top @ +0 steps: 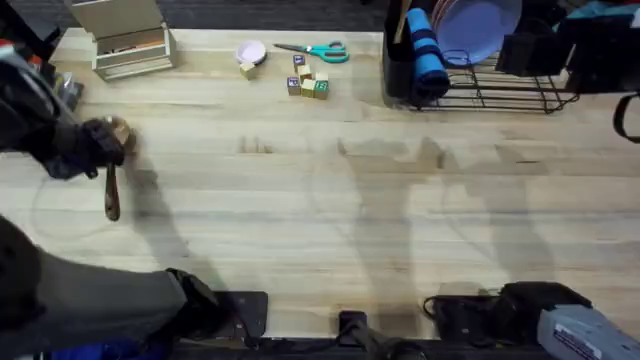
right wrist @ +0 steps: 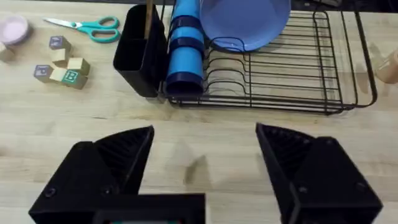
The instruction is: Pick up the spoon on the table one by one and put them onto the rack
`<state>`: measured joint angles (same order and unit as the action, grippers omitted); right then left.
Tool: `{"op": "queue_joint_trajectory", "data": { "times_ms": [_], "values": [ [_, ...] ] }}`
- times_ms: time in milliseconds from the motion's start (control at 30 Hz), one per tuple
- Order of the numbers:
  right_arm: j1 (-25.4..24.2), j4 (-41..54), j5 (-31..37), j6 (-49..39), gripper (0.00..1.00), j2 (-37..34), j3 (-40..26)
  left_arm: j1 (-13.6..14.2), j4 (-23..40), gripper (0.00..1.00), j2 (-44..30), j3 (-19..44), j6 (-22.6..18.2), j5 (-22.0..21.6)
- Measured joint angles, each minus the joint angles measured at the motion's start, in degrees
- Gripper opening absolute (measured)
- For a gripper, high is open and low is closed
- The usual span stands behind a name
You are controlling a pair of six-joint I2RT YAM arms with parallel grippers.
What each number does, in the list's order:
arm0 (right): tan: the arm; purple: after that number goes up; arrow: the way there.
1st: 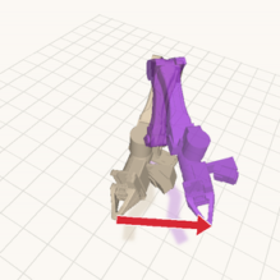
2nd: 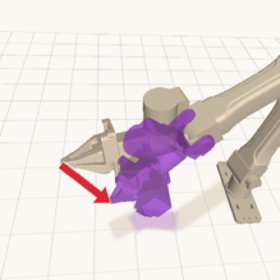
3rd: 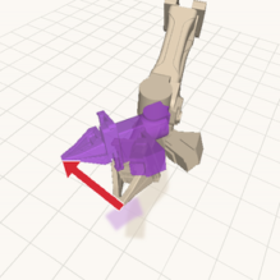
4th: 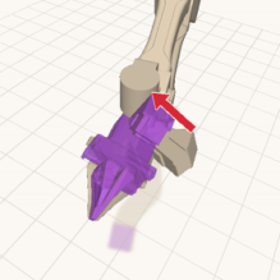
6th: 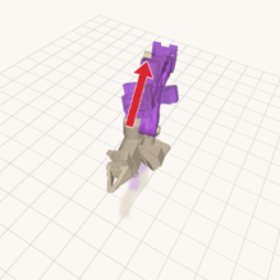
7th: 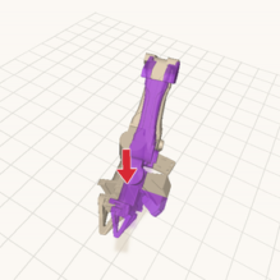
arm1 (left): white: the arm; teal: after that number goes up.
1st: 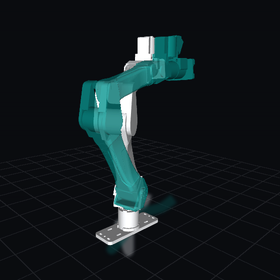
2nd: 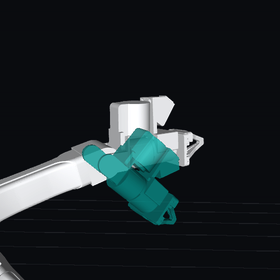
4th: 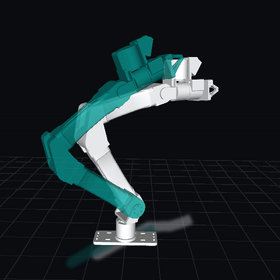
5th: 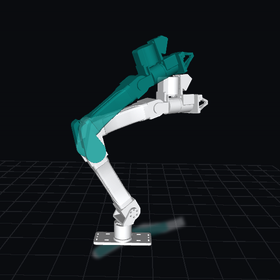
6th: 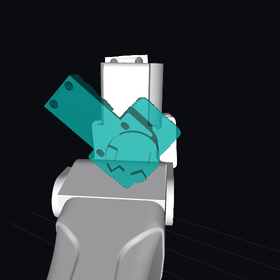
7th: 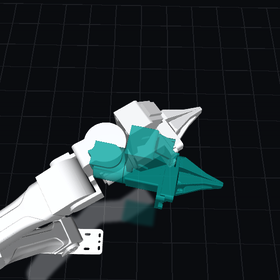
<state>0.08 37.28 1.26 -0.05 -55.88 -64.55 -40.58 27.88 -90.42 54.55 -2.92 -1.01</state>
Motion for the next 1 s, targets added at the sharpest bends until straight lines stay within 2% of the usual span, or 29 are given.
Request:
{"op": "queue_joint_trajectory", "data": {
  "times_ms": [233,367,533,667,767,1000],
  "values": [
    [0.0,0.0,0.0,-0.2,0.993,0.0,0.0,8.5,-0.8,0.043,10.6,0.0,-0.1,0.1],
    [0.0,0.0,0.0,-0.2,0.993,0.0,0.0,13.6,-2.0,0.043,13.5,0.0,-0.1,3.8],
    [0.0,0.0,0.0,-0.2,0.993,0.0,0.0,21.2,-5.5,0.044,14.4,0.0,0.0,11.5],
    [0.0,0.0,0.0,-0.2,0.993,0.0,0.0,27.1,-9.6,0.044,14.4,0.0,1.9,16.5],
    [0.0,0.0,0.0,-0.2,0.993,0.0,0.0,31.7,-11.8,0.044,14.4,0.0,2.8,18.4],
    [0.0,0.0,0.0,-0.2,0.993,0.0,0.0,43.0,-13.9,0.044,14.2,1.5,3.7,19.5]
  ]
}}
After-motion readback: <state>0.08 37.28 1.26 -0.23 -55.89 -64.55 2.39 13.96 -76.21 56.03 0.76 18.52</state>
